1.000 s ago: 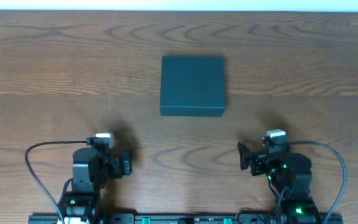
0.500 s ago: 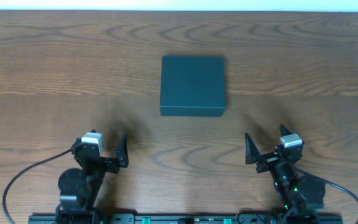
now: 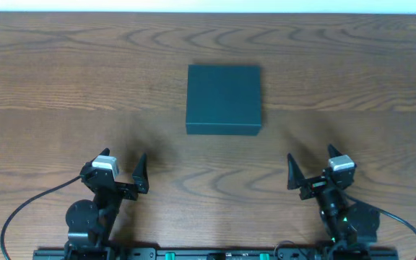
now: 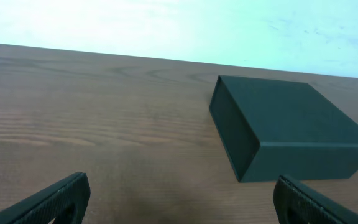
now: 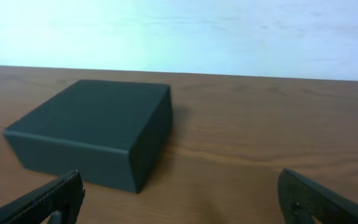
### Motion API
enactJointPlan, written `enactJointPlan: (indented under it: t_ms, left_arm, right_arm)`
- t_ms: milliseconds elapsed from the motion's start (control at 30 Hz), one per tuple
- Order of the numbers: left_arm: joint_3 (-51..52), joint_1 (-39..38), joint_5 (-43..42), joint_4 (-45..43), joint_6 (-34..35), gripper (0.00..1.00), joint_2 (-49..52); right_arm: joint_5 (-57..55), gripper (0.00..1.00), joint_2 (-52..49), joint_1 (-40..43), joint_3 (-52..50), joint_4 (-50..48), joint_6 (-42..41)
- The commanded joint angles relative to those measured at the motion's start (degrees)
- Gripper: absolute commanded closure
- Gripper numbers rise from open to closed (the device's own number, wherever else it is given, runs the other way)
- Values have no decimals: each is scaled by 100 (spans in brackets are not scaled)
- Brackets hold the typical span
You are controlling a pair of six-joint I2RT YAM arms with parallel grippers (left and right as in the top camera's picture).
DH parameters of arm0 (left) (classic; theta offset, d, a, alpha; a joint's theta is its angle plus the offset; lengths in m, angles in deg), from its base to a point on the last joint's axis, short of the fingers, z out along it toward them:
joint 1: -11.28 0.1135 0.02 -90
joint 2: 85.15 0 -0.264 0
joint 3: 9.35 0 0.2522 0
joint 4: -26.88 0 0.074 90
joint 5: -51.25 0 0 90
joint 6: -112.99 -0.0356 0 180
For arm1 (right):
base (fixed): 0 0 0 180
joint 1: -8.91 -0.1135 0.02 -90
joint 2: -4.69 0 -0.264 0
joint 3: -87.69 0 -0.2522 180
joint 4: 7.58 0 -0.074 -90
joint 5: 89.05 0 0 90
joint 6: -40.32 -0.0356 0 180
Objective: Pack container
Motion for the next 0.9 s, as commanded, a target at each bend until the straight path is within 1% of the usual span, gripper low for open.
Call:
enactJointPlan:
  t_ms: [0, 67, 233, 300, 400, 533, 633, 700, 867]
  left_arm:
    - [179, 24, 22, 2, 22, 5, -68]
    - [179, 144, 20, 2, 22, 4, -68]
    - [179, 767, 22, 2, 22, 5, -68]
    - [179, 881, 22, 2, 22, 5, -68]
    - [179, 793, 20, 2, 22, 5, -68]
    - [179, 562, 20, 2, 22, 5, -68]
    - [179, 522, 22, 2, 22, 5, -68]
    - [179, 546, 20, 2, 22, 5, -68]
    - [179, 549, 22, 2, 22, 5, -68]
  right_arm:
    - [4, 1, 39, 293, -15, 20, -76]
    - [4, 1, 39, 514, -15, 20, -76]
    - [4, 1, 39, 1222, -15, 20, -76]
    - [2, 1, 42, 1338, -15, 20, -74]
    - [2, 1, 70, 1062, -15, 17, -74]
    - [4, 1, 70, -17, -15, 17, -76]
    - [4, 1, 70, -544, -15, 17, -76]
    - [7, 1, 70, -599, -15, 17, -76]
    - [4, 1, 70, -352, -15, 17, -76]
